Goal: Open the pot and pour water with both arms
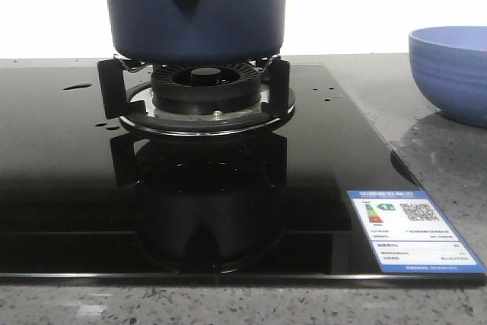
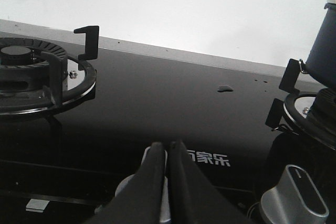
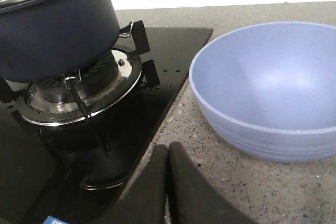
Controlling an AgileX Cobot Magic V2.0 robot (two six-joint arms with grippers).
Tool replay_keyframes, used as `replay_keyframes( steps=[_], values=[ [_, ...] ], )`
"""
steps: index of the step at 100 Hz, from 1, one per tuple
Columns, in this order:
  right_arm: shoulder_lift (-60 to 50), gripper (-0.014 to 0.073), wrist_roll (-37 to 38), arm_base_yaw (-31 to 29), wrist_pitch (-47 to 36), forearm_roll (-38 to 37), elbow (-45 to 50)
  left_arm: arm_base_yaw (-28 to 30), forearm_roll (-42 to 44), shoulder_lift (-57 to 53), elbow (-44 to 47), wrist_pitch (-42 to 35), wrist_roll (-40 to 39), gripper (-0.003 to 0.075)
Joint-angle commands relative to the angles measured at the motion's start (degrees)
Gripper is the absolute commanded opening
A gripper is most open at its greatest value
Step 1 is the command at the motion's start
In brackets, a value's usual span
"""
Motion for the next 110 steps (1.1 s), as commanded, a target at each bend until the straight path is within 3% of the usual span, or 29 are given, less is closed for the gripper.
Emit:
replay_keyframes(
  steps=[1, 22, 29, 36, 50, 56, 67, 74, 87, 96, 110],
  values=[
    [-0.03, -0.0056, -0.52, 0.1, -0.25, 2.22, -1.4, -0.19, -0.58, -1.59, 1.9, -3.96, -0.55, -0.0019],
    [-0.14, -0.0056, -0.52, 0.1, -2.27, 3.95, -1.67, -0.19, -0.58, -1.59, 1.9, -3.96, -0.55, -0.0019],
    [-0.14, -0.0056, -0.21, 0.1, -2.42, -0.29, -3.64, -0.19, -0.58, -1.59, 1.9, -3.96, -0.55, -0.0019],
    [-0.14, -0.0056, 5.14, 0.1, -3.14, -8.79, -6.64, -0.19, -0.58, -1.59, 1.9, -3.96, -0.55, -0.0019],
    [-0.14, -0.0056, 29.6, 0.5, -8.32, -33.12, -12.04, -0.19, -0.58, -1.59, 1.9, -3.96, -0.55, -0.0019],
    [-0.14, -0.0056, 43.43, 1.49, -11.41, -46.32, -12.86, -0.19, -0.58, -1.59, 1.9, -3.96, -0.55, -0.0019],
    [-0.14, -0.0056, 69.13, 5.66, -18.88, -71.16, -12.22, -0.19, -0.58, -1.59, 1.9, -3.96, -0.55, -0.0019],
    [-0.14, -0.0056, 79.49, 8.97, -25.09, -81.83, -10.64, -0.19, -0.58, -1.59, 1.9, -3.96, -0.55, -0.0019],
    [-0.94, -0.0056, 80.43, 14.73, -34.72, -83.33, -6.21, -0.19, -0.58, -1.59, 1.9, -3.96, -0.55, -0.0019],
    [-2.81, -0.0056, 80.43, 17.07, -33.19, -82.63, -2.83, -0.19, -0.58, -1.59, 1.9, -3.96, -0.55, -0.0019],
    [-7.94, -0.0056, 77.93, 15.96, -32.68, -80.89, 3.4, -0.19, -0.58, -1.59, 1.9, -3.96, -0.55, -0.0019]
  ],
)
